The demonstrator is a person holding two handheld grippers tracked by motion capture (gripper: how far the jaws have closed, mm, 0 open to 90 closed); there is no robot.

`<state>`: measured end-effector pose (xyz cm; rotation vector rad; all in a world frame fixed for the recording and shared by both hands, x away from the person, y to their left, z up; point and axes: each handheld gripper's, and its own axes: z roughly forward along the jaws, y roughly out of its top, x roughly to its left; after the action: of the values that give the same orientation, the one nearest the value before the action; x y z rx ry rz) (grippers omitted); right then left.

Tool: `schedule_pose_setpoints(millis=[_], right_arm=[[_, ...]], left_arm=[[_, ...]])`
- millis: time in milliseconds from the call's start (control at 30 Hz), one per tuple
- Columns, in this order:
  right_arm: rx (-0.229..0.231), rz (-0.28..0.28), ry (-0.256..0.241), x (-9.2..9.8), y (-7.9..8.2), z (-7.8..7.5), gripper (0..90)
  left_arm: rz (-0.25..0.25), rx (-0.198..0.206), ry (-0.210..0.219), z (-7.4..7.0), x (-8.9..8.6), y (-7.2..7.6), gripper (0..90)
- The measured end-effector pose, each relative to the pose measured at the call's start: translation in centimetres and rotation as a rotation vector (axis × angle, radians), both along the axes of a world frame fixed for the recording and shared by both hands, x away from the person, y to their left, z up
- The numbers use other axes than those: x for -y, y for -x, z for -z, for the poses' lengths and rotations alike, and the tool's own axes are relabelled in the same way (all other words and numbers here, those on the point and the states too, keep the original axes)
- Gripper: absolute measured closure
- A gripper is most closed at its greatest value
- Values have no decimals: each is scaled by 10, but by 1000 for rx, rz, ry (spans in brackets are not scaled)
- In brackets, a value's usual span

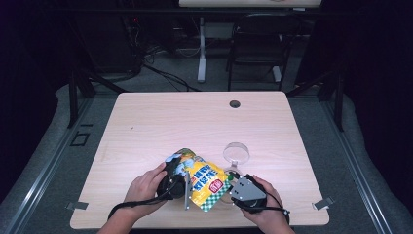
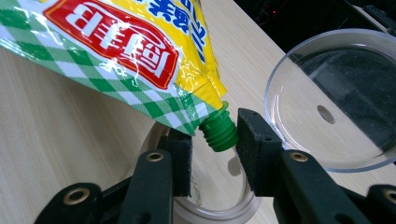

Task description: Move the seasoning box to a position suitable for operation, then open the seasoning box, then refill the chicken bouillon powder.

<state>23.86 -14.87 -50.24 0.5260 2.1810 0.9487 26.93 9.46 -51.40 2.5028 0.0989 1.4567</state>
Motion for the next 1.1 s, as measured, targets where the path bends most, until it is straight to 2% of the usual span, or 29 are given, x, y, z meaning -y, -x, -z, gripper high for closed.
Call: schedule_pose_setpoints(millis=[533, 867, 1100], right_arm=[[-32, 4, -13, -1, -2, 0, 677], [-29, 4, -18, -2, -2, 0, 676], [-29, 3, -34, 1, -2, 0, 675]], left_arm=[[-8, 25, -36, -4, 1, 2, 587], [-5, 47, -37, -4, 1, 3, 587], [-6, 46, -49, -6, 3, 2, 587]])
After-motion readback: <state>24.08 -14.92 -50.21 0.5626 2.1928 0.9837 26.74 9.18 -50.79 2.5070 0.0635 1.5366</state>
